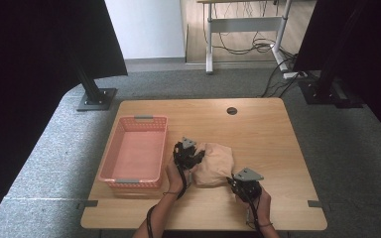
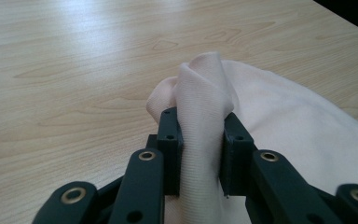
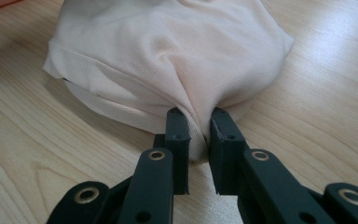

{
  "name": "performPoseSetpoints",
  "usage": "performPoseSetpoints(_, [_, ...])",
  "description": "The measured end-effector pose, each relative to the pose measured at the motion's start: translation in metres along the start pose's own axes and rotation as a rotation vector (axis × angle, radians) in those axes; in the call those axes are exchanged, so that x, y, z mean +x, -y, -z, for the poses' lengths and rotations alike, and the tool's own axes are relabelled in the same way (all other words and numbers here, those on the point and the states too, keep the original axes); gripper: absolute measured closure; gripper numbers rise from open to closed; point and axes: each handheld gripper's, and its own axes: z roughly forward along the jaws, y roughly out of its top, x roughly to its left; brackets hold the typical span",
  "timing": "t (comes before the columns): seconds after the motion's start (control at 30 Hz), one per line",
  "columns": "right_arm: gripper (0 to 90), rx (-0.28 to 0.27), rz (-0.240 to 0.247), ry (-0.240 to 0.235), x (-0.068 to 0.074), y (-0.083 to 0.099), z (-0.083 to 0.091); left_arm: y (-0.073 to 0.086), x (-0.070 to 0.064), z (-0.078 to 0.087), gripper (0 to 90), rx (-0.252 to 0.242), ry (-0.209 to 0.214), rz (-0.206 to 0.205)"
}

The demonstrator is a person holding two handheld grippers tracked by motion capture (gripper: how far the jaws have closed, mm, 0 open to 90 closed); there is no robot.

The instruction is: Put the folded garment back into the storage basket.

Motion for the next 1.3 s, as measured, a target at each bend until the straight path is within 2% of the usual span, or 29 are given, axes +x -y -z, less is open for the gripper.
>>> performPoseSetpoints(0.63, [79.2, -0.043, 0.004, 0.003, 0.004, -0.01, 0.015, -0.011, -0.002, 0.016, 73.6, -0.046, 0.02, 0.001])
performPoseSetpoints(0.97, [79.1, -0.079, 0.012, 0.006, 0.006, -0.018, 0.024, -0.021, -0.004, 0.028, 73.6, -0.076, 0.024, -0.011])
performPoseSetpoints(1.3, [79.1, -0.104, 0.017, 0.006, 0.008, -0.024, 0.03, -0.025, -0.002, 0.035, 73.6, -0.087, 0.031, -0.008])
